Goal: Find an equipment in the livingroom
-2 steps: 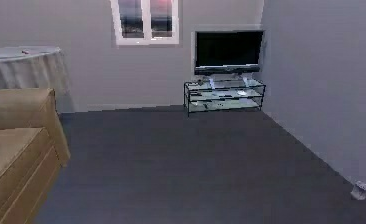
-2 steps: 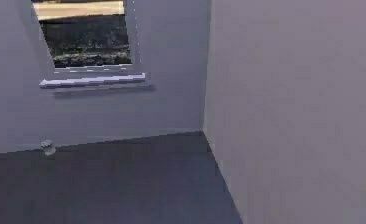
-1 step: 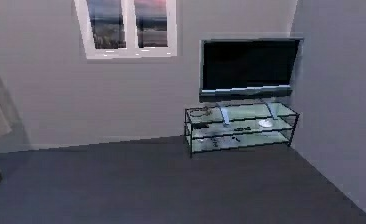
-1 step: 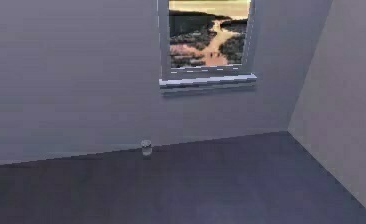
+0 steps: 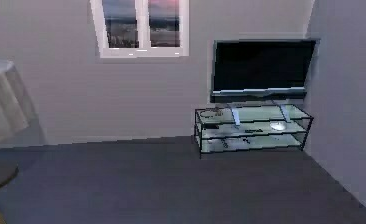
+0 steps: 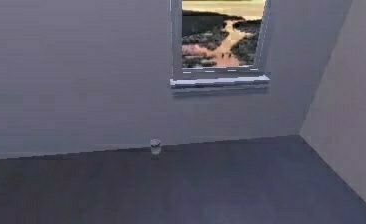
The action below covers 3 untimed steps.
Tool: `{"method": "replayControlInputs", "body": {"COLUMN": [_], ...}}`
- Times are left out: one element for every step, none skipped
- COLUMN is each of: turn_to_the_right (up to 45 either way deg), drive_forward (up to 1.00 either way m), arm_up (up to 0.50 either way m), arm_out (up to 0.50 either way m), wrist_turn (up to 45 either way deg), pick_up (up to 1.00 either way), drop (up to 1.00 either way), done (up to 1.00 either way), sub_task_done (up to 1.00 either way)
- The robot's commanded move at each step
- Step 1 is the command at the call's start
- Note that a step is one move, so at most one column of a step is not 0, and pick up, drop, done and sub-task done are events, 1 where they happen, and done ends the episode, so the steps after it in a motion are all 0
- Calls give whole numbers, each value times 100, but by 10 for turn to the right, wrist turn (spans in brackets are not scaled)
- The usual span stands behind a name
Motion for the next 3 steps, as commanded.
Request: {"method": "replayControlInputs", "body": {"turn_to_the_right": [0,-150,0], "drive_forward": [100,0,5], "arm_up": [0,0,0], "arm_out": [0,0,0], "wrist_turn": [0,0,0], "pick_up": [0,0,0], "drop": [0,0,0], "done": [0,0,0], "sub_task_done": [0,0,0]}}
